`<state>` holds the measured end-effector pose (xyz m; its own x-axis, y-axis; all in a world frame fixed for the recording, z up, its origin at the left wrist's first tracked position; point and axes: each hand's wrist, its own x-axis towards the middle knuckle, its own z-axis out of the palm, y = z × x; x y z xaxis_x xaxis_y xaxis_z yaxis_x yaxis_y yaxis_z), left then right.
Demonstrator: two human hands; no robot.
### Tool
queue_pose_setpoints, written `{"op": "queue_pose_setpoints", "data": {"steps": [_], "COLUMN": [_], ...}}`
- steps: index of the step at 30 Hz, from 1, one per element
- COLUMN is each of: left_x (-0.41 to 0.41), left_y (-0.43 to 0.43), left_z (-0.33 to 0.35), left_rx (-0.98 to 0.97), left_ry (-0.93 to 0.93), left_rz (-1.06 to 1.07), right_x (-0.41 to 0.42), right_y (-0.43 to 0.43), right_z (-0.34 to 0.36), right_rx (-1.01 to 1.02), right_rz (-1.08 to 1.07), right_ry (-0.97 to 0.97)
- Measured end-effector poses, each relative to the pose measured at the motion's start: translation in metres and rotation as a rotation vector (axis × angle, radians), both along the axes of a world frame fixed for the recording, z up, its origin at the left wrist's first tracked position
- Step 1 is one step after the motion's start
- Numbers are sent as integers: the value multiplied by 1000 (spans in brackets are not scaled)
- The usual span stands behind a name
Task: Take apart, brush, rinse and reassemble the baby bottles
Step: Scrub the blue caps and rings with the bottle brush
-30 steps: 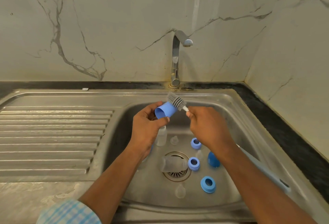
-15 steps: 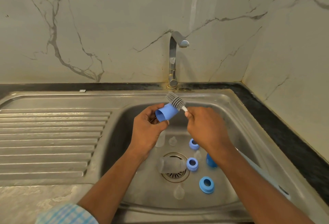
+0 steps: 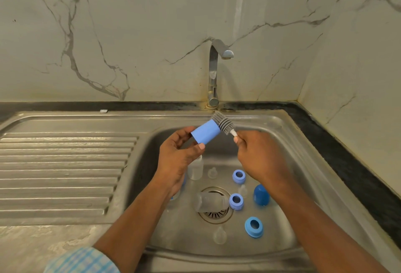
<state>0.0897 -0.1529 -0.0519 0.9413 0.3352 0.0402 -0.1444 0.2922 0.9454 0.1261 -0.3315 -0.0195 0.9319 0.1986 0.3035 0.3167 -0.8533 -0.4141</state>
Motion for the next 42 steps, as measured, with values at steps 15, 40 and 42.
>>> {"op": "queue_pose_setpoints", "data": {"steps": [15,40,42], "left_x": [1,-3,-2], "left_y": [-1,-6,-7], "left_z": [0,-1,-1], "left_rx": [-90,389,410], "left_ry": [158,-41,-52], "left_rz": [-62,76,72], "right_x": [1,-12,-9], "right_y": [-4,8,7], "right_z": [-1,9,10], "right_rx": [0,-53,-57], "right_rz": [14,-17,-46], "right_ry": [-11,22,15]}}
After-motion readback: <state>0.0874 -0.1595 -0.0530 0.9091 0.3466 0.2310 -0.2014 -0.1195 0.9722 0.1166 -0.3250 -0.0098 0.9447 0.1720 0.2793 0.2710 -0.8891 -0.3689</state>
